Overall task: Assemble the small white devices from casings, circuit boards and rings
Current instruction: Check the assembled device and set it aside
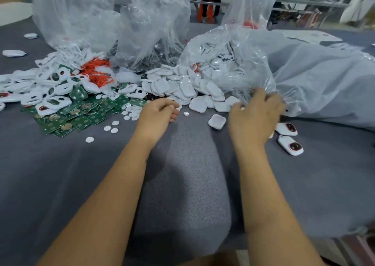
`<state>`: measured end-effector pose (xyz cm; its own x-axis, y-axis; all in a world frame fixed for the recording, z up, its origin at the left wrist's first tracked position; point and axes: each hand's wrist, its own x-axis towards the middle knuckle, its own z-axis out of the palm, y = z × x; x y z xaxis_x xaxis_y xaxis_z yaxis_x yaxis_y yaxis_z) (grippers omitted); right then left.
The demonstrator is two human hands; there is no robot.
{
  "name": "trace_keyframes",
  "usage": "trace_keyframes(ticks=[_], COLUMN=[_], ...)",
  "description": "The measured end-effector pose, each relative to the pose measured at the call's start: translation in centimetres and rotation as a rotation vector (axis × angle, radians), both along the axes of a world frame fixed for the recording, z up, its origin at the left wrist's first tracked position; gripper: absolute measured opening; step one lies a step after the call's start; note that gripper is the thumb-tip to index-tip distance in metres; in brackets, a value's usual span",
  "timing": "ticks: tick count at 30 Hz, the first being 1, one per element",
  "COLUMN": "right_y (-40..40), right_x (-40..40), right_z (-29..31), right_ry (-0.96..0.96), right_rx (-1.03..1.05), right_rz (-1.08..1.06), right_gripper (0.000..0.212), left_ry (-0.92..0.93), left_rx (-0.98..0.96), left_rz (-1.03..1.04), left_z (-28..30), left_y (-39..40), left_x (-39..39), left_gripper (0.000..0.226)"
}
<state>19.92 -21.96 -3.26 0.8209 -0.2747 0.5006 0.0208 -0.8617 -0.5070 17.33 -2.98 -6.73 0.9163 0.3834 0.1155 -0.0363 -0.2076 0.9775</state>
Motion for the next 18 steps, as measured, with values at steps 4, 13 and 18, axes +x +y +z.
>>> trace_keyframes(ticks=[4,13,18], right_y=[7.8,16.9,17.7], right_x=[-1.2,-0.9,-0.7], right_z=[-0.3,-1.0,-2.5], right_ry=[0.026,0.135,0.104], right_rx=[0.032,0.092,-0.029], right_rz=[0.491,0.895,0.948], right_gripper=[0.035,0.026,0.029], left_ry=[-0.108,-0.15,0.313], left_rx=[-0.109,0.382,0.714], left_rz=[0.129,0.578,0.689], left_z=[0.7,2.6,2.6], left_y=[-0.4,7.7,13.1], left_x=[-0.6,-2.5,-2.9], left_gripper=[0.027,0.034,0.046])
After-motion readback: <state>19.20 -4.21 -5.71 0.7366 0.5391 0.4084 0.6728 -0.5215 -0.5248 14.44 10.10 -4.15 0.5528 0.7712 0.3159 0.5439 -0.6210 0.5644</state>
